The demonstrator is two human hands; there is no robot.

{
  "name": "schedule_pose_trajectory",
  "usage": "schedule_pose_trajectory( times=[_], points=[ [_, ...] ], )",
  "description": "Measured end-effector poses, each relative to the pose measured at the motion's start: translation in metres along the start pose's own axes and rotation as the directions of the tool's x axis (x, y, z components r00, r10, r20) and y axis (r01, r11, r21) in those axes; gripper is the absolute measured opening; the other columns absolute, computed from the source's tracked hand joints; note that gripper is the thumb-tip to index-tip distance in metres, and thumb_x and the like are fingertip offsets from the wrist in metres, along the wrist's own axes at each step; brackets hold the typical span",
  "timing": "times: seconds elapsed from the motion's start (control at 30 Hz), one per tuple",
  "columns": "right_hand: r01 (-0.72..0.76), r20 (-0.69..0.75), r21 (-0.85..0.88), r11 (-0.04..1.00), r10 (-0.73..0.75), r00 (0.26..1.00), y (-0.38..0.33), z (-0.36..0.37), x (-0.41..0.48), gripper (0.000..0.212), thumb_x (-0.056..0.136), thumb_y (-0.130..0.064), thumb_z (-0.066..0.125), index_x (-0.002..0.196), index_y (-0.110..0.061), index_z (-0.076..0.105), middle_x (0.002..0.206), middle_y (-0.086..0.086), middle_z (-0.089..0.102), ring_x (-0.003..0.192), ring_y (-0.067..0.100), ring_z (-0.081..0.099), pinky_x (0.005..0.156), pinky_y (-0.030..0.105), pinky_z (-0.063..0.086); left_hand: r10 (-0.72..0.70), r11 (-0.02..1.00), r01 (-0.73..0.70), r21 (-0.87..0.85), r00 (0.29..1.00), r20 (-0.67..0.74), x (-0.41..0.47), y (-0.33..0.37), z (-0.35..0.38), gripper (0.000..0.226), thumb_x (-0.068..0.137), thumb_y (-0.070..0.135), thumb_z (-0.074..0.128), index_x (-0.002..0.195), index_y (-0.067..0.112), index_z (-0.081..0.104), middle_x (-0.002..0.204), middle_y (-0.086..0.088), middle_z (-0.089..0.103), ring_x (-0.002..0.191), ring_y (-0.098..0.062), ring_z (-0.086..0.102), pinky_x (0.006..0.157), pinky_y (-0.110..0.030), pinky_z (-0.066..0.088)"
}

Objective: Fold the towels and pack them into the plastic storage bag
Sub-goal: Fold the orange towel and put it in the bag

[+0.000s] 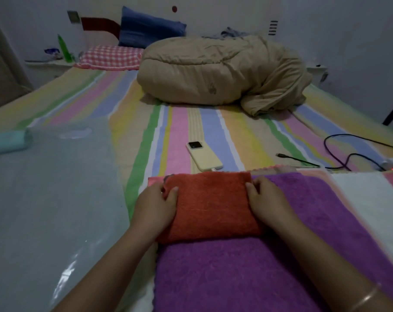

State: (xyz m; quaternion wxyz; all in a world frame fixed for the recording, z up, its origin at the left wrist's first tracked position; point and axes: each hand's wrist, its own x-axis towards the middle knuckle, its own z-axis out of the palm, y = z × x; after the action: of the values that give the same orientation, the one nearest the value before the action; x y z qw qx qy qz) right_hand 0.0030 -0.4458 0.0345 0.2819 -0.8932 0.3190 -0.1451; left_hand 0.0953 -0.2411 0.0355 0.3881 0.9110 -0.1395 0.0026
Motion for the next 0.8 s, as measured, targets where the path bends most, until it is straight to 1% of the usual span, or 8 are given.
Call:
schedule_pose_trajectory(
  times=[0.1, 0.17, 0.3, 0.43, 0.57, 0.67, 0.73, 0.8],
  points=[
    [-0.053, -0.071, -0.200, 0.978, 0.039, 0.997, -0.002, -0.008, -0.012, 0.037, 0.095, -0.050, 0.044, 0.099, -0.014, 0.054, 0.100, 0.016, 0.067, 0.098, 0.035, 0.063, 0.077, 0.038, 0.046, 0.097, 0.964, -0.068, 0.258, 0.990, -0.100, -0.009, 0.006, -0.010, 0.024, 0.089, 0.031, 0.058, 0.108, 0.016, 0.055, 0.099, -0.004, 0.066, 0.093, -0.030, 0.062, 0.071, -0.036, 0.046],
    [-0.092, -0.067, -0.267, 0.959, 0.077, 0.995, -0.006, -0.013, -0.022, 0.050, 0.092, -0.061, 0.039, 0.104, -0.015, 0.056, 0.105, 0.015, 0.067, 0.101, 0.034, 0.063, 0.082, 0.040, 0.049, 0.306, 0.896, -0.220, 0.385, 0.935, -0.179, -0.013, 0.011, -0.011, 0.042, 0.083, 0.017, 0.062, 0.124, 0.014, 0.051, 0.120, -0.007, 0.059, 0.105, -0.031, 0.059, 0.080, -0.040, 0.048],
    [-0.159, 0.066, -0.207, 0.965, 0.176, 0.982, -0.013, -0.014, -0.034, 0.057, 0.085, -0.070, 0.043, 0.099, -0.016, 0.057, 0.106, 0.008, 0.066, 0.100, 0.030, 0.062, 0.080, 0.037, 0.046, 0.621, 0.734, -0.575, 0.360, 0.784, -0.013, -0.021, 0.032, 0.010, 0.054, 0.084, 0.019, 0.048, 0.136, 0.006, 0.048, 0.144, -0.014, 0.046, 0.133, -0.030, 0.044, 0.111, -0.047, 0.034],
    [-0.209, 0.118, 0.267, 0.941, 0.183, 0.976, -0.017, -0.018, -0.037, 0.027, 0.080, -0.044, 0.070, 0.077, -0.018, 0.065, 0.087, 0.005, 0.073, 0.079, 0.021, 0.068, 0.075, 0.034, 0.055, 0.496, 0.671, -0.587, 0.452, 0.809, 0.315, -0.030, 0.041, 0.034, 0.082, 0.080, 0.046, -0.005, 0.153, 0.011, 0.010, 0.161, -0.007, 0.008, 0.149, -0.018, 0.005, 0.121, -0.043, 0.006],
    [-0.280, 0.192, 0.676, 0.681, 0.204, 0.960, -0.030, -0.016, -0.043, 0.026, 0.079, -0.015, 0.075, 0.102, -0.006, 0.067, 0.090, 0.010, 0.073, 0.078, 0.020, 0.070, 0.074, 0.035, 0.058, 0.433, 0.723, -0.523, 0.452, 0.852, 0.293, -0.031, 0.030, 0.049, 0.087, 0.076, 0.050, -0.014, 0.153, 0.013, 0.000, 0.162, -0.002, -0.001, 0.148, -0.013, -0.005, 0.120, -0.038, -0.006],
    [-0.193, 0.115, 0.693, 0.694, 0.158, 0.981, -0.045, -0.005, -0.049, 0.036, 0.077, -0.012, 0.074, 0.111, -0.010, 0.062, 0.090, 0.006, 0.071, 0.082, 0.019, 0.069, 0.080, 0.038, 0.057, 0.496, 0.849, -0.512, 0.130, 0.857, 0.139, -0.036, 0.031, 0.041, 0.072, 0.086, 0.040, 0.007, 0.151, 0.013, 0.021, 0.159, -0.003, 0.022, 0.146, -0.011, 0.015, 0.121, -0.031, 0.005],
    [-0.031, -0.025, 0.584, 0.811, 0.056, 0.998, -0.060, 0.001, -0.058, 0.041, 0.074, -0.013, 0.073, 0.113, -0.018, 0.059, 0.091, -0.002, 0.067, 0.087, 0.016, 0.065, 0.082, 0.035, 0.054, 0.408, 0.875, -0.414, -0.250, 0.910, -0.078, -0.037, 0.030, 0.023, 0.053, 0.085, 0.020, 0.031, 0.133, 0.014, 0.053, 0.137, -0.003, 0.055, 0.127, -0.011, 0.047, 0.111, -0.025, 0.031],
    [0.209, -0.198, 0.389, 0.897, -0.140, 0.970, -0.077, 0.009, -0.070, 0.044, 0.072, -0.013, 0.071, 0.114, -0.020, 0.057, 0.097, -0.004, 0.062, 0.095, 0.016, 0.058, 0.084, 0.032, 0.048, 0.226, 0.859, -0.325, -0.395, 0.934, -0.275, -0.035, 0.021, 0.004, 0.041, 0.079, 0.007, 0.037, 0.106, 0.017, 0.067, 0.105, 0.001, 0.070, 0.099, -0.013, 0.064, 0.089, -0.027, 0.049]
  ],
)
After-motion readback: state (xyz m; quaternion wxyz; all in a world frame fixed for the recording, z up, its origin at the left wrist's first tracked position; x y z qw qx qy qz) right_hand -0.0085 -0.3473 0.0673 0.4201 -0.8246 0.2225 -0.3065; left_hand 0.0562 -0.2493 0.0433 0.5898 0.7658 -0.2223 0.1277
